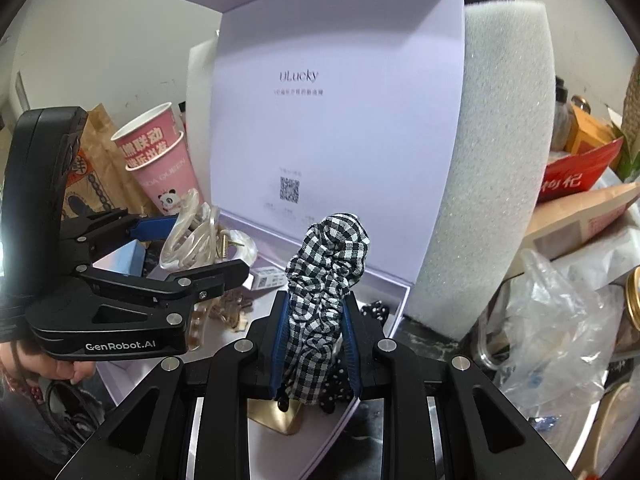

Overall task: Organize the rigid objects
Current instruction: 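Lower the wavy clip with the left gripper while the right lowers the gingham scrunchie into the box, then open the left gripper on the clip while the right gripper opens on the scrunchie, then withdraw both grippers up out of the gift box over the counter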

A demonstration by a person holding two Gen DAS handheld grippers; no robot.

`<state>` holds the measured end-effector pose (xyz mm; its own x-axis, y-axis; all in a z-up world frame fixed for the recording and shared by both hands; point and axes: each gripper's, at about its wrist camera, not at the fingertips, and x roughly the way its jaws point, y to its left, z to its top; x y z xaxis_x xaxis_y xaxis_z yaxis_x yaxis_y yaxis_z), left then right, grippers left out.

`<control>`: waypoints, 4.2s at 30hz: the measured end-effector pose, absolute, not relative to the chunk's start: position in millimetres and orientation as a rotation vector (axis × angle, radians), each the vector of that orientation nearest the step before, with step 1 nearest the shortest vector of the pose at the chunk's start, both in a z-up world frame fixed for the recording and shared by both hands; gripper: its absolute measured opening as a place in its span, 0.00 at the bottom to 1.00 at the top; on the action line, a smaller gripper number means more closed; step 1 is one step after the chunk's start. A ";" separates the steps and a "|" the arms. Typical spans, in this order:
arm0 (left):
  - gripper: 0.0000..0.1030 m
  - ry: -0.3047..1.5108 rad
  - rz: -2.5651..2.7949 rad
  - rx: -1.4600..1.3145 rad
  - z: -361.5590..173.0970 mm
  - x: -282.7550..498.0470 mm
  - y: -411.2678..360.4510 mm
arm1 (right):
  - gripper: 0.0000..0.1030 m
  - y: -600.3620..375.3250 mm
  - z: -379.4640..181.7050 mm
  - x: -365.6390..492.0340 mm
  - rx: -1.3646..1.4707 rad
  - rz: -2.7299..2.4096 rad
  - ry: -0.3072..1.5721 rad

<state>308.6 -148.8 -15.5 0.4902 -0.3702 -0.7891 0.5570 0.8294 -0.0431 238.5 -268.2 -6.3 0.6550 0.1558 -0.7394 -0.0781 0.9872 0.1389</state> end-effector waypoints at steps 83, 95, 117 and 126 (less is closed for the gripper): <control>0.89 0.963 -0.448 0.250 -15.6 288.9 -131.5 | 0.70 -248.1 -5.8 230.0 0.041 0.042 0.911; 0.90 0.820 -0.412 0.241 52.0 242.5 -101.9 | 0.85 -246.7 36.2 193.1 -0.011 -0.065 0.806; 1.00 0.657 -0.431 0.231 113.5 154.0 -82.4 | 0.89 -231.9 108.9 108.3 0.013 -0.081 0.616; 1.00 0.584 -0.416 0.267 121.4 113.1 -71.9 | 0.89 -224.0 114.5 70.2 0.013 -0.096 0.598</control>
